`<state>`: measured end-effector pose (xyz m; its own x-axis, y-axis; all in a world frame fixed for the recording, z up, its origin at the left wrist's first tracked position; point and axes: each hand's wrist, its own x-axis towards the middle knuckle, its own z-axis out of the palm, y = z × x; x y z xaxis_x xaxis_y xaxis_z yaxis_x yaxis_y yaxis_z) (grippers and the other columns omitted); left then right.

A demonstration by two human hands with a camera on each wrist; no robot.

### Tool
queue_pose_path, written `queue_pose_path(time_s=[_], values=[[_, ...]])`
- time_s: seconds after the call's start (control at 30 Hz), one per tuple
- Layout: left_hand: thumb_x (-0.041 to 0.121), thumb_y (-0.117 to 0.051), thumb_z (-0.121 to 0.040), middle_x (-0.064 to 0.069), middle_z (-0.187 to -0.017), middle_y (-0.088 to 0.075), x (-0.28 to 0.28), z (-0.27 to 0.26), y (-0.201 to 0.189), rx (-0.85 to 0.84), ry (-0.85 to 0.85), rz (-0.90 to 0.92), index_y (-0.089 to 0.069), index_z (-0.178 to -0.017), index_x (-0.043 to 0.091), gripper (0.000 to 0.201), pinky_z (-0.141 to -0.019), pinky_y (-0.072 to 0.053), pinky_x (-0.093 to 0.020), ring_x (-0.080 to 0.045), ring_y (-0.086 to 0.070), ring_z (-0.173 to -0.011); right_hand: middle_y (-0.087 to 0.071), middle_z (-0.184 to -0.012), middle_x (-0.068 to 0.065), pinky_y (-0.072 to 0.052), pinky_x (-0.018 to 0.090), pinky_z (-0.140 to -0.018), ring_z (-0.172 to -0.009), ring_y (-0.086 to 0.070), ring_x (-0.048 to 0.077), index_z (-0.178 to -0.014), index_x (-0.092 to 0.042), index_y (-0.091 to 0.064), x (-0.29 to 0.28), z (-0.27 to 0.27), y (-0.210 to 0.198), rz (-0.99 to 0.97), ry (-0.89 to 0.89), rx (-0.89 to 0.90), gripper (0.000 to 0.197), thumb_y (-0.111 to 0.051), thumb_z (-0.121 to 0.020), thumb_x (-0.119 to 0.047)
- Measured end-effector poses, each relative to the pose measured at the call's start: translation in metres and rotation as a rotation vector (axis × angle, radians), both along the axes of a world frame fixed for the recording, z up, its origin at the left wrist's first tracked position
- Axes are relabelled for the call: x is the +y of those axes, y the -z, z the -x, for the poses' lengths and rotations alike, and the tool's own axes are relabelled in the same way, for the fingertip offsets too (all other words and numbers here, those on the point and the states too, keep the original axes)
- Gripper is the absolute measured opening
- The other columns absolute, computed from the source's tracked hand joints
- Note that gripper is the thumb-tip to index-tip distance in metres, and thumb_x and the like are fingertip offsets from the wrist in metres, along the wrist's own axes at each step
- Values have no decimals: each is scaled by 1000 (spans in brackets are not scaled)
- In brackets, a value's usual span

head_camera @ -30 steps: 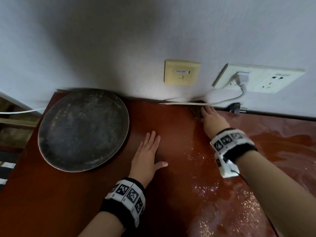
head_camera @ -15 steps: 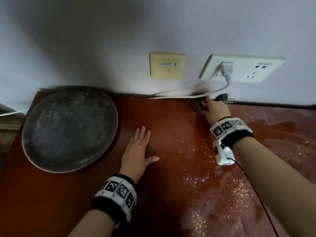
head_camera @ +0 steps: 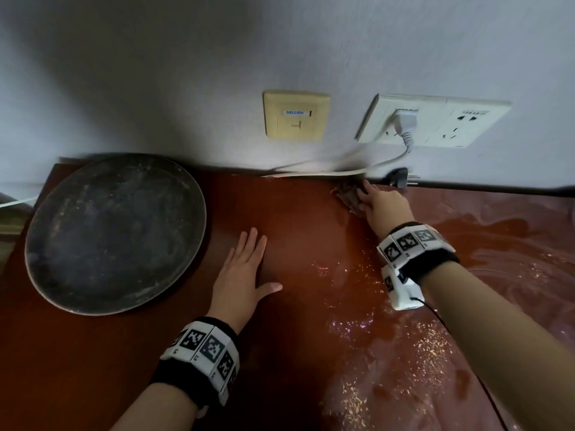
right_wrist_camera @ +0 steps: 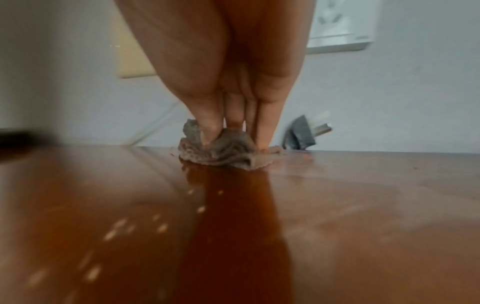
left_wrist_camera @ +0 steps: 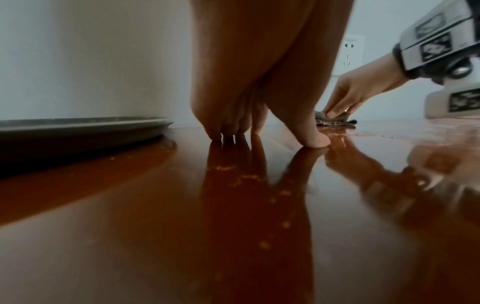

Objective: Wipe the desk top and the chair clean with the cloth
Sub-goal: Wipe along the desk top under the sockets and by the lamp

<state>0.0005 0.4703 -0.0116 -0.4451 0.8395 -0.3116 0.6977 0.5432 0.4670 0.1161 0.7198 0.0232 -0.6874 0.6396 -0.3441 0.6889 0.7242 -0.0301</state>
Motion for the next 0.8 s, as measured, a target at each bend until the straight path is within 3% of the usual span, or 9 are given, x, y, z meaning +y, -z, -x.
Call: queue_pose_path(time_s=[0.13,0.23,0.3,0.43,0.5,0.57,0.67,0.73,0.8], values=[[48,-58,-85,10,-144,22,0,0,0,2,8,-2,-4,-151,19,90,-108,12,-20,-3,22,-134,-11,-157,2,-30,35,-109,-144,-14,20,-145,-16,-30,-49,-3,7,37,-167,12,48,-40,-98,-22],[48,-58,-86,10,-144,22,0,-1,0,12,9,-2,-3,-151,19,89,-109,11,-21,-3,21,-134,5,-157,0,-22,36,-116,-145,3,20,-149,-15,-14,-112,-34,3,158,-478,-6,56,-36,-98,-12],[47,-58,-86,10,-144,22,0,0,0,13,14,7,-3,-151,19,89,-110,10,-22,-3,21,-134,10,-156,-2,-20,34,-116,-144,7,17,-150,-18,-7,-125,-50,-2,194,-557,-34,63,-36,-96,-4],[47,-57,-87,8,-148,20,0,-1,-3,0,14,20,-3,-151,18,89,-112,8,-23,-6,19,-139,-31,-151,0,-43,30,-101,-135,-37,17,-136,-21,-47,-69,-42,12,18,-311,188,58,-61,-85,1],[47,-56,-88,5,-152,19,-2,-4,-5,4,15,43,-1,-151,18,89,-114,7,-25,-11,15,-144,-27,-152,-1,-36,30,-106,-137,-34,16,-138,-21,-45,-38,-39,11,29,-31,171,47,-51,-93,-7],[48,-56,-88,5,-152,20,-5,-7,-6,14,12,54,0,-151,18,89,-113,8,-24,-13,15,-145,-21,-155,-1,-32,34,-108,-141,-26,17,-141,-20,-40,-28,-37,12,31,79,120,44,-43,-98,-15],[47,-57,-88,8,-145,24,-9,-10,-6,9,15,56,-1,-151,18,89,-113,8,-25,-14,15,-145,-15,-156,3,-30,35,-110,-143,-17,20,-142,-18,-38,-73,-37,14,80,-74,116,46,-42,-96,-13],[47,-58,-88,4,-152,23,-10,-11,-7,14,23,82,2,-151,18,92,-115,6,-27,-14,16,-144,-37,-148,7,-37,30,-105,-138,-32,20,-130,-14,-54,-123,-55,14,92,-394,116,45,-47,-86,-9],[47,-60,-86,0,-155,23,-13,-11,-9,24,63,138,6,-151,18,96,-116,5,-28,-14,19,-144,-61,-126,0,-48,23,-90,-121,-53,14,-108,-20,-71,-161,-79,-1,165,-545,146,44,-70,-64,-20]])
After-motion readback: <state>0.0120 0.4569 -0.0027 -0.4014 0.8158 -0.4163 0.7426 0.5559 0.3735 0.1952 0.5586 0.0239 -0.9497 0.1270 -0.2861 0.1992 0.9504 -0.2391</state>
